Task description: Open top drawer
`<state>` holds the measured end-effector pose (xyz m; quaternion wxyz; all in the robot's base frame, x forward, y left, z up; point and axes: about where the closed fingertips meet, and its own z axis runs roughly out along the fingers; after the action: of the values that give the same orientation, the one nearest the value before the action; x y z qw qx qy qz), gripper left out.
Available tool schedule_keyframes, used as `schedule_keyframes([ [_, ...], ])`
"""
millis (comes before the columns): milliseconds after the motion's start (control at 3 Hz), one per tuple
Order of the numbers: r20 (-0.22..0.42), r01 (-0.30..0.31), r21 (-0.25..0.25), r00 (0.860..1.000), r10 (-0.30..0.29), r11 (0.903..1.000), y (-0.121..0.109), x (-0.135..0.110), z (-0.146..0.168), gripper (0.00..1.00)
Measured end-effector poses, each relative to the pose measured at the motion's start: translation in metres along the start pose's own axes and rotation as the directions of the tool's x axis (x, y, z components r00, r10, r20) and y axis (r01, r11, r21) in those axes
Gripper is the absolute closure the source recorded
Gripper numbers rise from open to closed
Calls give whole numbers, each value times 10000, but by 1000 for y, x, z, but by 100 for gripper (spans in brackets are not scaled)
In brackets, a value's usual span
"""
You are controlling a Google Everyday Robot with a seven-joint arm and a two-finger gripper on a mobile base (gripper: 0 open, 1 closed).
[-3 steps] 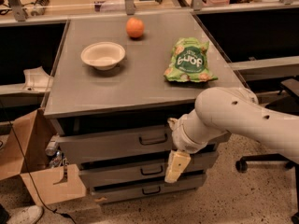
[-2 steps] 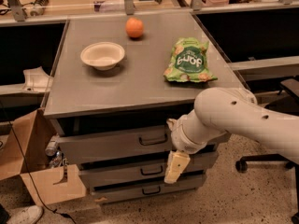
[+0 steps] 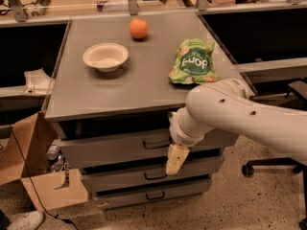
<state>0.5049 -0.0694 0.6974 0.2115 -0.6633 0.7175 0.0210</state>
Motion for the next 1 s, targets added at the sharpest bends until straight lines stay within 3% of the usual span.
schedule_keyframes([
  [333, -74, 87, 47, 9999, -87, 10000, -2, 0, 1, 0],
  [1000, 65, -30, -505, 10000, 33, 9987, 10, -1, 20, 0],
])
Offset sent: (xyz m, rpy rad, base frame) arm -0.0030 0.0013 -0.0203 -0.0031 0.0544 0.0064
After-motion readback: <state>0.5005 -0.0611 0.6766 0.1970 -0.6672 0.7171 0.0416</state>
